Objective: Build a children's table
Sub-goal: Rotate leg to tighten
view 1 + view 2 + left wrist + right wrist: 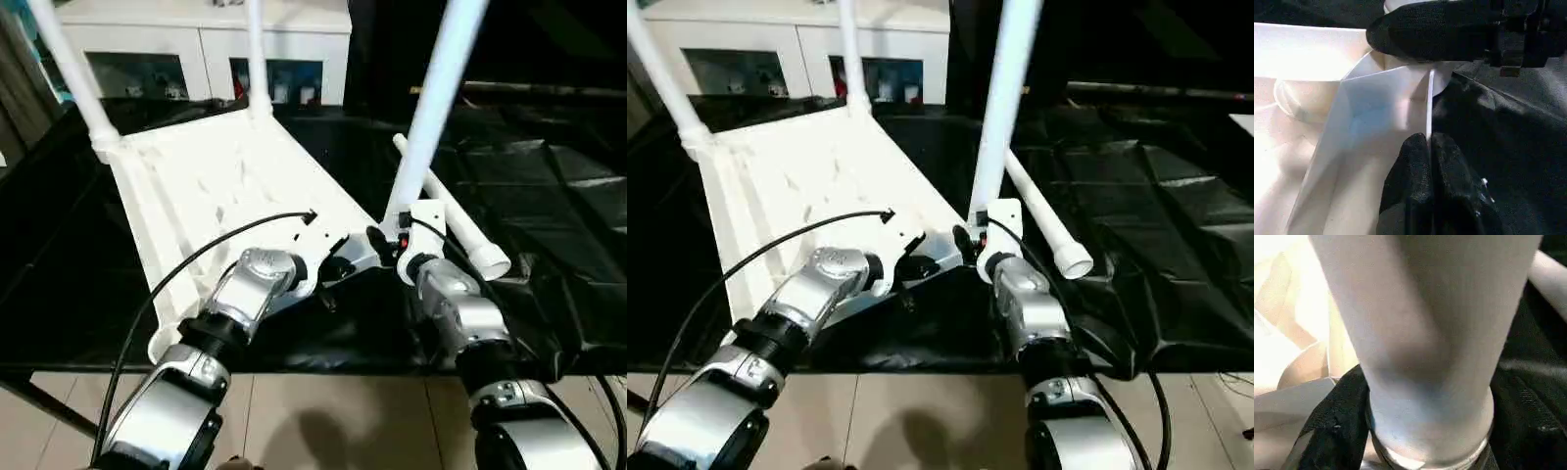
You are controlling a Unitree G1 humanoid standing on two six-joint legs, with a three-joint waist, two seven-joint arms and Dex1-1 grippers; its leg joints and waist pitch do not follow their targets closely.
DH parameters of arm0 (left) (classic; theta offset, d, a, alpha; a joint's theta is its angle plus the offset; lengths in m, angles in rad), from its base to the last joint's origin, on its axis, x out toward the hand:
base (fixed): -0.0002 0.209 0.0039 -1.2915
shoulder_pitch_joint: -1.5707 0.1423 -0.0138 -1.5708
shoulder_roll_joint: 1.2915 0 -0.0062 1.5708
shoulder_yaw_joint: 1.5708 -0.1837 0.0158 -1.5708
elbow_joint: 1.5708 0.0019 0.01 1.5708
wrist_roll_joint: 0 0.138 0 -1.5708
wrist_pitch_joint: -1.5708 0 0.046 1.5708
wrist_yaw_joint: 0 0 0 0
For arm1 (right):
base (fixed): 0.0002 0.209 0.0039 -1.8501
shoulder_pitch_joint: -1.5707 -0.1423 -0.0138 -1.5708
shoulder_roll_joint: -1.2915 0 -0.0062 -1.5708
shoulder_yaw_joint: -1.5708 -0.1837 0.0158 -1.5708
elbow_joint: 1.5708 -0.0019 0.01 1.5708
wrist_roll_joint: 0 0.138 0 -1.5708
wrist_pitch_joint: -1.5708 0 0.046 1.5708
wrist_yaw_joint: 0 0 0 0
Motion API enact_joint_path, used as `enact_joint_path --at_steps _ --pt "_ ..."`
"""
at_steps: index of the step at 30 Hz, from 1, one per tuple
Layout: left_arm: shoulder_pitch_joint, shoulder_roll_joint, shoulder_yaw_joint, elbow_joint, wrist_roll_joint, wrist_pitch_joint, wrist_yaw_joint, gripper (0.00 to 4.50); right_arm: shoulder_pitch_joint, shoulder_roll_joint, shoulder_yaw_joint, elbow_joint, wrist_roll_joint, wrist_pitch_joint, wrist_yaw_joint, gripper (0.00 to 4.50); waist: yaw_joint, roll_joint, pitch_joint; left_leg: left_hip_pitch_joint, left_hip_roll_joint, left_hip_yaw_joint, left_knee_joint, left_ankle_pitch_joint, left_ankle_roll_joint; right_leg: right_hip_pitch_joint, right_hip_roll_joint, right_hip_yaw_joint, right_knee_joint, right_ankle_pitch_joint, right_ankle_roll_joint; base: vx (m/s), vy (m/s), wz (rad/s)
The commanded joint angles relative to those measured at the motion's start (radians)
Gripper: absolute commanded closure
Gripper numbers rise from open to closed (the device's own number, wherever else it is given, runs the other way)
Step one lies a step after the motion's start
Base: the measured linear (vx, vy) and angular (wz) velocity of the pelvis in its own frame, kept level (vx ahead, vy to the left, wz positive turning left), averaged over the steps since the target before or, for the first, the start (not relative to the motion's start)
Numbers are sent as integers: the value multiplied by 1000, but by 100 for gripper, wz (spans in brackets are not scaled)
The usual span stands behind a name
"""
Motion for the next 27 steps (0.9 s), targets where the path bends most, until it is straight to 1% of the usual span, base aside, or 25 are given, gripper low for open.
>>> enact_joint_path --at_steps 1,2,3,4,5,6,7,8,9,10,11,12,13,14,15,16,17,18,19,20,22,23,25,26,27 --pt "-42 -21 21 2 -8 -49 32 450 2 63 65 31 4 1 92 104 0 0 -65 9 41 -19 -71 -229 12 42 -73 58 -86 -205 -187 0 0 0" --pt "-41 -18 17 1 -9 -54 25 450 0 62 68 32 5 -6 105 96 0 -1 -65 7 40 -18 -71 -232 17 43 -72 58 -86 -205 -188 0 0 0" --pt "-28 -1 6 -13 -9 -56 -17 450 10 45 94 18 -2 -18 162 96 -1 -1 -64 7 41 -19 -72 -232 21 44 -73 57 -86 -211 -188 0 0 0" --pt "-27 0 5 -14 -9 -56 -18 450 10 44 95 17 -3 -19 164 68 -1 -5 -64 6 40 -18 -72 -233 24 44 -73 57 -87 -215 -187 0 0 0" --pt "-16 15 -3 -28 -13 -69 -58 450 21 25 112 -1 -14 -27 195 68 -1 -3 -63 6 40 -19 -72 -234 27 44 -73 57 -88 -227 -186 0 0 0" --pt "-5 30 -9 -41 -15 -71 -92 450 31 4 125 -18 -21 -36 232 68 0 -3 -64 6 40 -20 -72 -230 27 45 -74 56 -88 -229 -185 0 0 0" --pt "6 44 -14 -53 -17 -74 -118 450 43 -16 130 -41 -17 -37 274 68 -1 -3 -65 4 43 -19 -71 -218 36 47 -74 58 -85 -203 -186 0 0 0" --pt "19 63 -19 -67 -21 -87 -150 450 55 -41 136 -67 -10 -37 320 68 -1 -1 -65 5 43 -19 -71 -216 39 45 -73 58 -85 -195 -189 0 0 0" --pt "29 76 -21 -78 -25 -89 -175 450 65 -61 140 -88 -4 -34 355 68 -3 -2 -65 4 43 -18 -70 -213 44 46 -72 58 -83 -182 -195 0 0 0" --pt "49 106 -29 -100 -32 -104 -224 450 82 -103 149 -127 2 -35 413 68 1 0 -67 6 46 -20 -69 -203 49 48 -72 57 -80 -157 -202 0 0 0" --pt "63 127 -33 -115 -39 -116 -260 450 92 -131 154 -150 2 -38 448 68 0 -1 -68 4 46 -19 -69 -191 56 49 -71 58 -76 -126 -210 0 0 0" --pt "77 148 -37 -134 -51 -125 -304 450 103 -159 158 -175 7 -33 493 68 -1 -1 -67 4 46 -18 -68 -187 58 49 -70 58 -75 -117 -216 0 0 0" --pt "90 167 -39 -153 -63 -131 -345 450 112 -181 160 -197 13 -29 531 68 -1 0 -67 6 46 -16 -68 -191 64 45 -69 59 -74 -110 -223 0 0 0" --pt "108 196 -41 -180 -79 -130 -396 450 126 -217 164 -231 27 -17 590 68 2 1 -67 8 47 -18 -68 -193 64 47 -71 58 -73 -110 -227 0 0 0" --pt "113 206 -41 -187 -82 -125 -410 450 132 -230 168 -245 34 -12 615 68 5 -1 -66 7 48 -15 -68 -196 69 47 -70 59 -74 -114 -230 0 0 0" --pt "121 220 -43 -201 -87 -118 -435 450 140 -248 173 -263 41 -9 646 68 6 1 -65 9 49 -15 -69 -198 68 45 -69 59 -72 -121 -233 0 0 0" --pt "129 232 -43 -216 -93 -113 -459 450 145 -263 177 -276 46 -3 670 68 9 2 -66 11 50 -14 -67 -199 67 43 -70 60 -73 -122 -235 0 0 0" --pt "139 248 -44 -237 -104 -103 -491 450 151 -282 182 -291 51 3 704 68 9 2 -63 10 51 -14 -69 -203 66 42 -68 60 -73 -126 -239 0 0 0" --pt "142 253 -43 -243 -108 -99 -501 450 153 -287 184 -295 51 3 715 68 12 3 -64 12 52 -14 -70 -212 59 41 -71 60 -73 -142 -237 0 0 0" --pt "149 264 -44 -260 -117 -92 -525 450 155 -298 190 -300 49 1 737 68 14 2 -63 11 53 -14 -70 -214 54 41 -72 60 -74 -151 -235 0 0 0" --pt "157 276 -47 -278 -123 -82 -546 450 156 -308 198 -303 46 3 755 68 14 2 -64 11 52 -14 -71 -215 48 41 -72 60 -73 -158 -233 0 0 0" --pt "163 285 -49 -293 -129 -78 -560 450 157 -314 206 -308 47 8 773 68 14 -1 -63 10 51 -15 -71 -213 47 42 -72 60 -73 -160 -232 0 0 0" --pt "170 293 -49 -308 -134 -72 -574 450 160 -322 217 -320 52 23 803 68 15 0 -63 10 50 -14 -70 -208 50 42 -71 61 -73 -162 -230 0 0 0" --pt "171 295 -49 -310 -135 -72 -577 450 161 -325 224 -324 50 24 813 68 15 -3 -63 9 50 -14 -70 -205 52 42 -71 61 -74 -163 -229 0 0 0" --pt "172 296 -48 -311 -134 -71 -579 450 161 -326 228 -326 48 23 818 68 15 -2 -63 9 49 -13 -69 -202 51 41 -71 61 -74 -165 -228 0 0 0"
